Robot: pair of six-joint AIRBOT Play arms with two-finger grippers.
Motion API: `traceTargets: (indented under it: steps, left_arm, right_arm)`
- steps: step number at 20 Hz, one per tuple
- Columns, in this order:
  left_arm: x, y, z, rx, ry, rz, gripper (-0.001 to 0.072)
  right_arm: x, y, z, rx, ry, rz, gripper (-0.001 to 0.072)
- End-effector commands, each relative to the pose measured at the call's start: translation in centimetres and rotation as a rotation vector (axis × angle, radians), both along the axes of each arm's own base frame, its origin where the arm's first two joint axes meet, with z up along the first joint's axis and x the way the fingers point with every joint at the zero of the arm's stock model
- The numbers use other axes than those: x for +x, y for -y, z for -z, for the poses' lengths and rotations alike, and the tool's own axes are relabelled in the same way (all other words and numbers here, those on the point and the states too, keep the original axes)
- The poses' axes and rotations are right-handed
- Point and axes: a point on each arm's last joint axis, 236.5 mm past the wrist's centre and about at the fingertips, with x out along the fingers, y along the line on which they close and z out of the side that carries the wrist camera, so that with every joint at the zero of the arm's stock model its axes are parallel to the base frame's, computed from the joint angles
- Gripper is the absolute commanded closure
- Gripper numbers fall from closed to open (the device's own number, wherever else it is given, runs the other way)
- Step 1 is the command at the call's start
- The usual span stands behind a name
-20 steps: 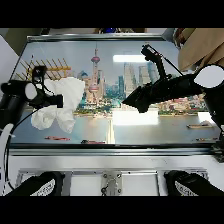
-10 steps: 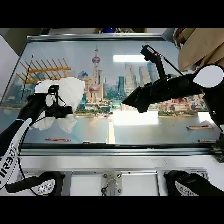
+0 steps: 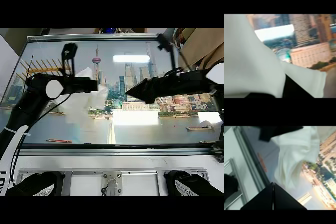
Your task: Fold the clothes and pants, and hang the long-sleeved shirts on hangers.
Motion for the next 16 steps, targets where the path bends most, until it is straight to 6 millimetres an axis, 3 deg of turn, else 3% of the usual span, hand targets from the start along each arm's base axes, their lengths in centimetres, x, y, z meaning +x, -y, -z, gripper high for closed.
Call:
traceTargets:
  steps: [1, 3, 4, 5, 6, 7, 9, 11, 13, 16]
  left_arm:
    - [-3.3, 9.7, -3.5, -0.067, 0.083, 0.197, 0.0689]
    - [-3.4, 13.7, -1.5, -0.058, 0.068, 0.253, 0.0687]
    - [-2.9, 14.8, -0.4, -0.046, 0.056, 0.264, 0.0497]
    - [-2.2, 15.2, 0.3, -0.039, 0.045, 0.260, 0.0146]
    - [-1.2, 14.8, 0.6, -0.044, 0.015, 0.227, 0.0040]
    - [-0.1, 13.6, 0.7, -0.038, -0.010, 0.189, 0.0040]
    - [2.1, 9.5, 1.2, -0.031, -0.052, 0.091, 0.0040]
    - [3.7, 3.9, 3.3, -0.031, -0.119, -0.045, 0.0040]
    - [3.8, -2.3, 6.9, -0.022, -0.216, -0.194, 0.0039]
    - [2.1, -10.8, 13.9, -0.016, -0.397, -0.412, 0.0040]
  right_arm:
    - [4.6, 6.8, -1.7, 0.034, 0.021, 0.274, 0.0689]
    - [6.3, 10.7, -1.9, 0.050, -0.001, 0.399, 0.0688]
    - [6.7, 12.2, -1.8, 0.056, -0.013, 0.442, 0.0688]
    - [7.1, 13.4, -1.8, 0.062, -0.022, 0.478, 0.0689]
    - [7.3, 14.4, -1.8, 0.062, -0.021, 0.503, 0.0689]
    - [7.3, 15.1, -1.7, 0.060, -0.025, 0.516, 0.0688]
    - [7.2, 15.8, -1.5, 0.055, -0.035, 0.526, 0.0689]
    - [7.2, 15.9, -1.5, 0.054, -0.034, 0.529, 0.0688]
    - [7.4, 16.0, -1.2, 0.049, -0.040, 0.531, 0.0689]
    - [7.7, 16.1, -0.1, 0.049, -0.069, 0.531, 0.0689]
